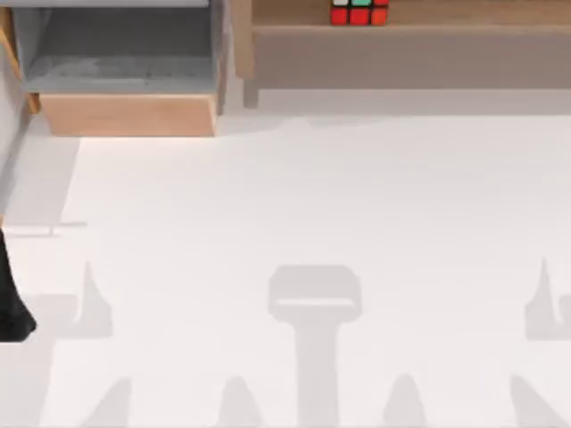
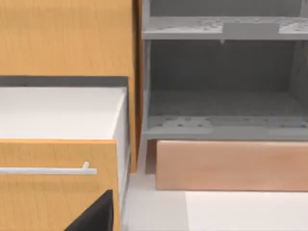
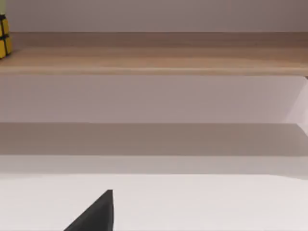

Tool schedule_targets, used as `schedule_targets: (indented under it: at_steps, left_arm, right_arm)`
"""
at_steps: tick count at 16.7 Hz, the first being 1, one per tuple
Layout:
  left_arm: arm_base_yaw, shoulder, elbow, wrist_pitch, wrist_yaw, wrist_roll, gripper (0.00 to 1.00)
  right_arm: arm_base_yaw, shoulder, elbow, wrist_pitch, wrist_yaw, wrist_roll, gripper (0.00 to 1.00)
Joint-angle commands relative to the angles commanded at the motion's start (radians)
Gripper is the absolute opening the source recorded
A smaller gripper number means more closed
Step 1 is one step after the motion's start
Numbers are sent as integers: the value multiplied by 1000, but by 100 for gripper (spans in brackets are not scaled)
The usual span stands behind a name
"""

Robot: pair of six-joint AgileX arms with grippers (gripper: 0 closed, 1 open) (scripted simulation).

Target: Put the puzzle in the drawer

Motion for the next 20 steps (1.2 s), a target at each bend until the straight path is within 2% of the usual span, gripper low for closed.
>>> schedule_targets:
  at_steps: [5,9,13,20]
  left_arm:
    - [-33,61,45,20,-23,1,100]
    - [-136,289,216,103,-104,1,100]
    - [-274,674,485,248,-228,-5,100]
    - [-538,1490,1035,551,-481,-7,100]
  right_arm:
    - [0,0,0,0,0,0,100]
    - [0,0,0,0,0,0,100]
    - [0,0,0,0,0,0,100]
    - [0,0,0,0,0,0,100]
